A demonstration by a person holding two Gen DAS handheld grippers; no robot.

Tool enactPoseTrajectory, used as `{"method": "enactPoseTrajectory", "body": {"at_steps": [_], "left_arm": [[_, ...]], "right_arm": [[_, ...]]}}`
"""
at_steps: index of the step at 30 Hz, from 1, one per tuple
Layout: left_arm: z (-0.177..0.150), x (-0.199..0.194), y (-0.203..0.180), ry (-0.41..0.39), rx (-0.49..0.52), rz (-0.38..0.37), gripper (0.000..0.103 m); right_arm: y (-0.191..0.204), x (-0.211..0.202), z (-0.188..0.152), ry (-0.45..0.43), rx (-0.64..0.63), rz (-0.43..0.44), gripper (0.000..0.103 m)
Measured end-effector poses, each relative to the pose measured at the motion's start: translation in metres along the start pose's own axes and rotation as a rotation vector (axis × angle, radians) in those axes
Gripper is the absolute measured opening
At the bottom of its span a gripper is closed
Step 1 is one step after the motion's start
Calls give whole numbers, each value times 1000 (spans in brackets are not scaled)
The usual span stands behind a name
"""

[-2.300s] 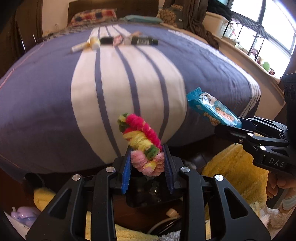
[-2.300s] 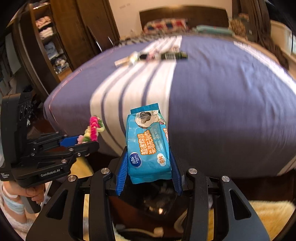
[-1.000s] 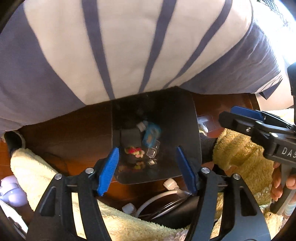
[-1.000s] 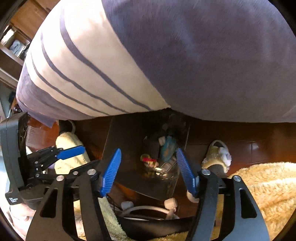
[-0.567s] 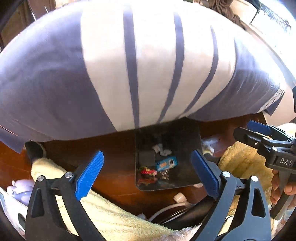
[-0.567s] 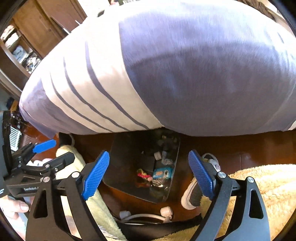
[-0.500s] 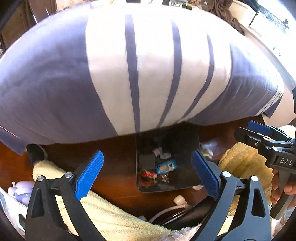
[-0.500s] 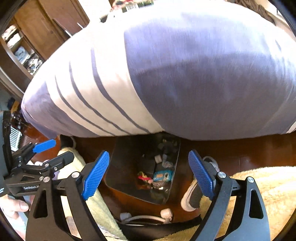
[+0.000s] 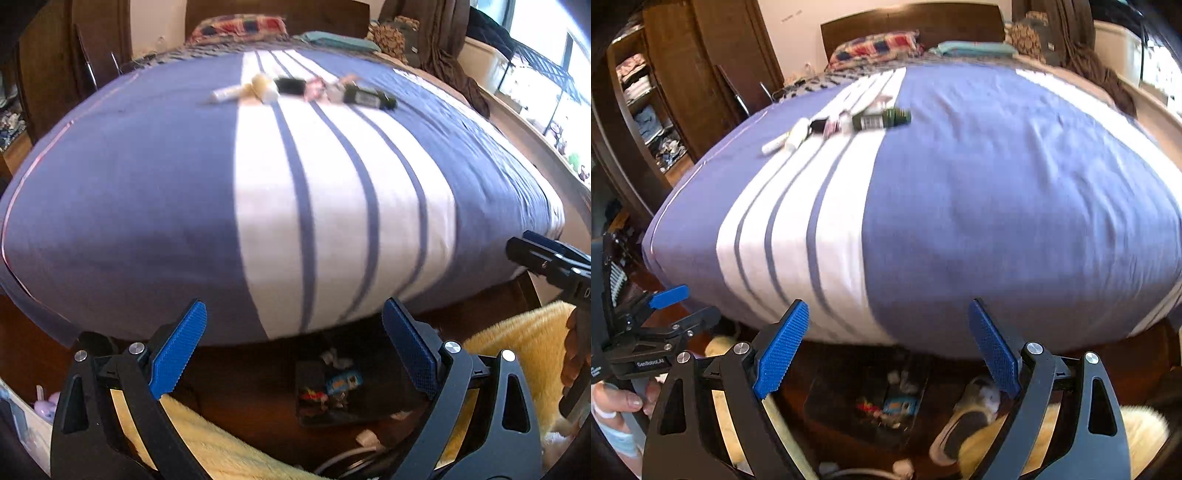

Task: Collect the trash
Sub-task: 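Raise both open tools back toward the remaining items on the bed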

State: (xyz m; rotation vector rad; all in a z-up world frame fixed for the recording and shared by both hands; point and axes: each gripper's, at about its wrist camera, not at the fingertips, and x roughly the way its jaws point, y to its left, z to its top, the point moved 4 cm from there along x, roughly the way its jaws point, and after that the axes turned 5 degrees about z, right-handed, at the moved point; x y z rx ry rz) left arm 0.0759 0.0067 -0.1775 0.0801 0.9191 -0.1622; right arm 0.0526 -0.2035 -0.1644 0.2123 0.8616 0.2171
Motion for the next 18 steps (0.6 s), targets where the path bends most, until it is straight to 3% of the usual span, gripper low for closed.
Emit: {"method": "enactPoseTrajectory", "body": {"at_steps": [9,18], "left_arm": [[48,9,21,-48,-25,33,91],[92,36,32,-44,-33,43,91]], "right_arm": [[-6,11,65,-54,5,-32,88],[-11,55,114,-27,-13,-69,88]]}}
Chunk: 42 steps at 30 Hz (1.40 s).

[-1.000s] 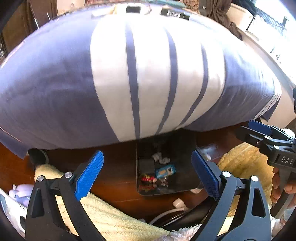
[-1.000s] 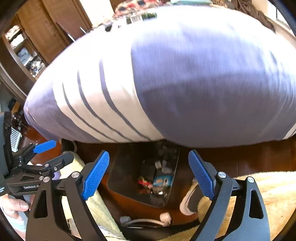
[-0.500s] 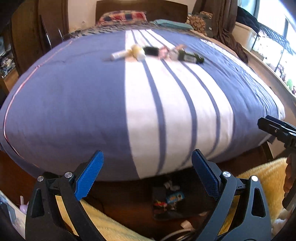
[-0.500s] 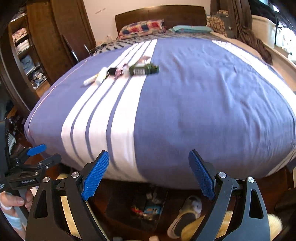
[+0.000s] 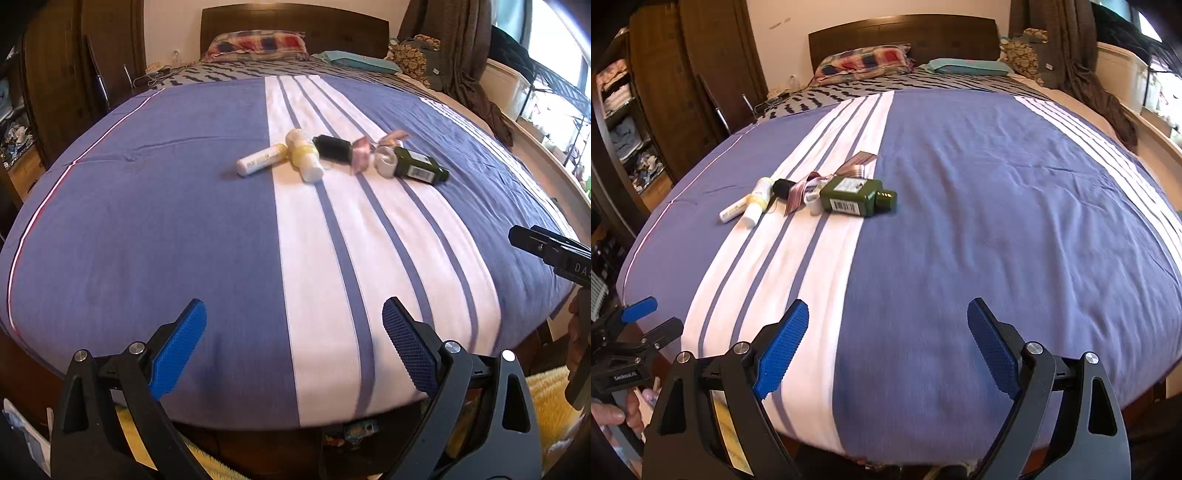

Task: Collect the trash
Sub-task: 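Raise both open tools back toward the remaining items on the bed, then grasp the yellow bottle with the left tool while the right tool grasps the green bottle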

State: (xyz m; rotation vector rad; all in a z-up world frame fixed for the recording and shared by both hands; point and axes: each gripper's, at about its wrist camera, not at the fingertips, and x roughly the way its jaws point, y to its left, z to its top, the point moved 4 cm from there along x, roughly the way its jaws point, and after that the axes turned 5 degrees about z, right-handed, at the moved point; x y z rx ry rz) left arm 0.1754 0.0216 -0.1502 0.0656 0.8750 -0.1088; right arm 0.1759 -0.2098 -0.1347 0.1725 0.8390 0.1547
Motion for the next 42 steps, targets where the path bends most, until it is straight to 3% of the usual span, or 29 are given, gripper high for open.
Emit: {"method": "enactPoseTrajectory", "body": {"at_steps": [5,10,17,25,26,30,36,42], "left_arm": [[26,23,-5,9,15,10,90],[55,51,-12,24,15,2,80],[95,86,-17,41,4,-2,76],[122,126,-11,93,-15,-16,60],[125,129,-10,95,-17,-14,58],[133,138,-7,96,-16,-15,48],[131,140,-13,94,16,-22,31],[130,144,-13,106,-2,-19,31]], "right_arm": [[-3,27,23,13,-13,-14,88],[5,60,43,44,-90,-10,88],[14,100,72,71,-184,-36,87],[22,137,87,120,-235,-20,86],[23,140,89,123,-236,-6,85],[32,147,94,131,-242,41,62],[36,141,89,121,-220,54,53],[29,125,75,126,-183,51,51]]}}
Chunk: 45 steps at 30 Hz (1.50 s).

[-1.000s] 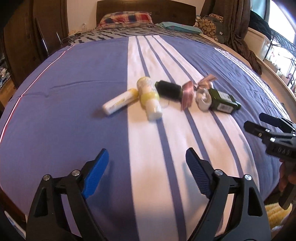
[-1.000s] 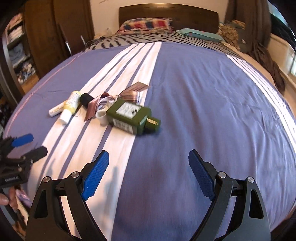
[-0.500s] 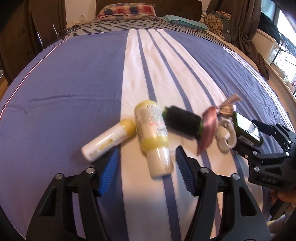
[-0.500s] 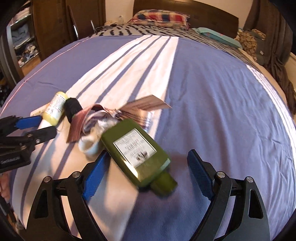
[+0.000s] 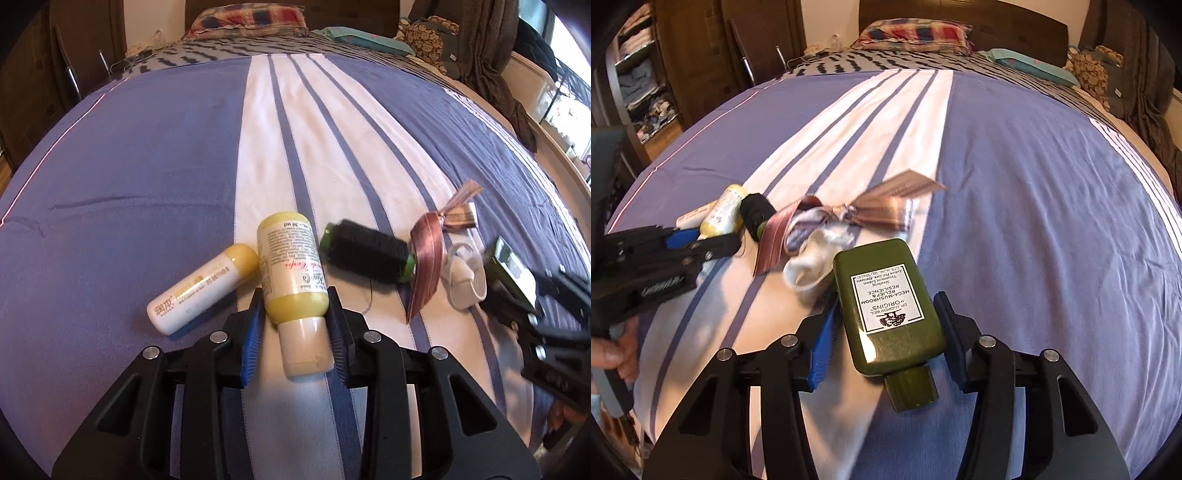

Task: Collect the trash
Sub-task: 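Grasp the yellow bottle with the left tool while the right tool grasps the green bottle, then lower yellow and green bottles into the bin and open both tools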

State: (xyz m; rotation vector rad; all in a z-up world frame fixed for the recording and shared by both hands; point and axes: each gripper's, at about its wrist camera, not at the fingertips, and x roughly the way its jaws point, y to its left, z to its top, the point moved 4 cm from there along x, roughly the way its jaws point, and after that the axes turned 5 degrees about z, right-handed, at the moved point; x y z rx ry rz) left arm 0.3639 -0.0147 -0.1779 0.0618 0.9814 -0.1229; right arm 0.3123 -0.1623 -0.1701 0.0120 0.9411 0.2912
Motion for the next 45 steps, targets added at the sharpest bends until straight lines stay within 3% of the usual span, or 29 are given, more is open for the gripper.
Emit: {"method": "enactPoseTrajectory", "body": {"at_steps": [5,9,19,23,35,45], "left_arm": [[-4,-4,-2,2,8,8,30],[-18,-22,-1,8,-25,-41,30],[-99,-106,-14,-84,-4,-71,30],[-128,-127,-21,-84,-6,-93,30],[-198,-148,-25,-71,-19,-157,30],[-255,-143,-46,-4,41,-183,30]], "right_arm": [[-1,-21,-14,-15,44,18,47],[2,-44,-33,-32,60,25,47],[22,-97,-81,-99,77,48,47],[28,-110,-100,-103,86,66,47],[49,-145,-151,-127,94,79,47],[62,-136,-202,-90,102,107,47]]}}
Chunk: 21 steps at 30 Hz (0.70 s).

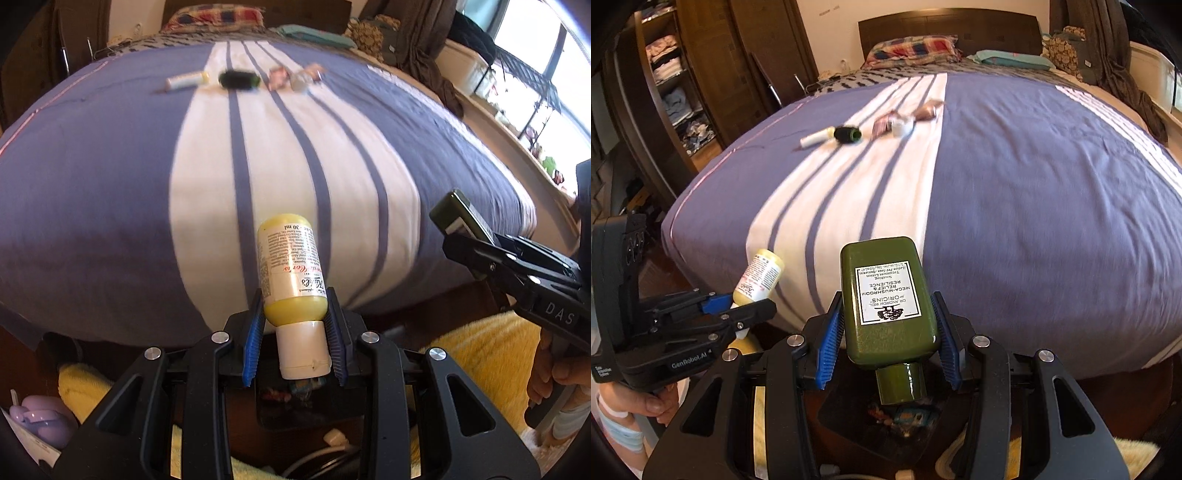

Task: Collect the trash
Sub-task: 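Lower yellow and green bottles into the bin and open both tools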

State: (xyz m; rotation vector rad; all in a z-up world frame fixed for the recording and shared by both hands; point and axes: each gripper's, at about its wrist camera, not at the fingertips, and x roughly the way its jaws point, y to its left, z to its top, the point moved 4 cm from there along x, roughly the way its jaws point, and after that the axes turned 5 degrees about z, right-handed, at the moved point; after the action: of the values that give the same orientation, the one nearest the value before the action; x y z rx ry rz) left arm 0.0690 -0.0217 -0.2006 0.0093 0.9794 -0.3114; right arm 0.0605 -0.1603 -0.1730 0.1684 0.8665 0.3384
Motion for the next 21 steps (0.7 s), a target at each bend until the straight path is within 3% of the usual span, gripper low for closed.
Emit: {"method": "enactPoseTrajectory", "body": {"at_steps": [11,21], "left_arm": [[-62,47,-7,134,17,-19,30],[-111,96,-19,277,41,-39,30]], "right_arm": [[-15,37,-79,159,56,-25,47],[-21,74,-115,282,79,-22,47]]}}
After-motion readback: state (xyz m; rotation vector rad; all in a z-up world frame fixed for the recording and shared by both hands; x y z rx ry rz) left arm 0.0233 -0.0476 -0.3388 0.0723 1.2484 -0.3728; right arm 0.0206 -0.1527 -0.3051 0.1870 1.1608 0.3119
